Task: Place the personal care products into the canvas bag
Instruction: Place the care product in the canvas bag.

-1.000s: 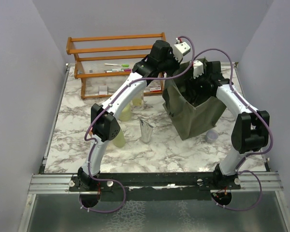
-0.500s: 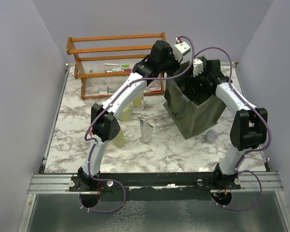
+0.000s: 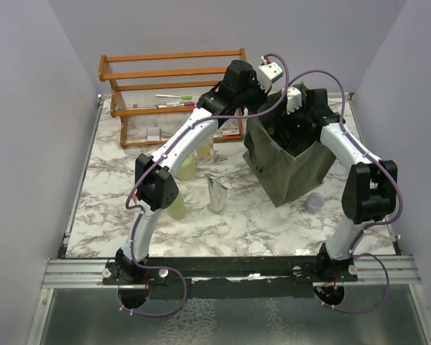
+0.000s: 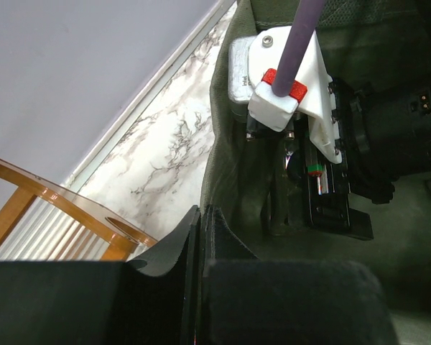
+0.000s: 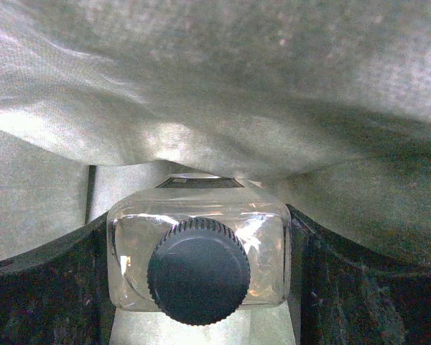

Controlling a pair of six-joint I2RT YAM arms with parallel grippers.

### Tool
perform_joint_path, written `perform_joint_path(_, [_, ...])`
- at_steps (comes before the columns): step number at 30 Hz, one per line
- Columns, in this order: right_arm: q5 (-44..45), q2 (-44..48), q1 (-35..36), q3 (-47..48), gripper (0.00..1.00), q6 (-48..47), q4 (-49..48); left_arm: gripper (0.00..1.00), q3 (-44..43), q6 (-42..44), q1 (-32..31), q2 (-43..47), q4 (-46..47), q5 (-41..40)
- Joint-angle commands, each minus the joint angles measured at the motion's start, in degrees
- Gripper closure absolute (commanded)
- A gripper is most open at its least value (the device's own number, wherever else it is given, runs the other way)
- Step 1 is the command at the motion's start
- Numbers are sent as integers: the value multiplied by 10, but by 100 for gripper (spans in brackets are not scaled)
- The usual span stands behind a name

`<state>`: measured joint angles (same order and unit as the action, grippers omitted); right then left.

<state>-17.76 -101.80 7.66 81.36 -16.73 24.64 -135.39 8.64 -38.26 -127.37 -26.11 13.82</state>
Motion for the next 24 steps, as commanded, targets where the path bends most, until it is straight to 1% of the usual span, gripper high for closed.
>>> perform_joint_path(1, [-36, 16, 1, 28, 38, 7, -72, 100, 16, -6, -2, 0, -1, 23])
perform_joint_path(14, [-29, 15, 1, 49, 26, 7, -63, 100, 32, -5, -2, 8, 3, 24])
perform_joint_path(24, [-25, 18, 1, 70, 21, 7, -54, 100, 35, -2, -2, 13, 4, 19])
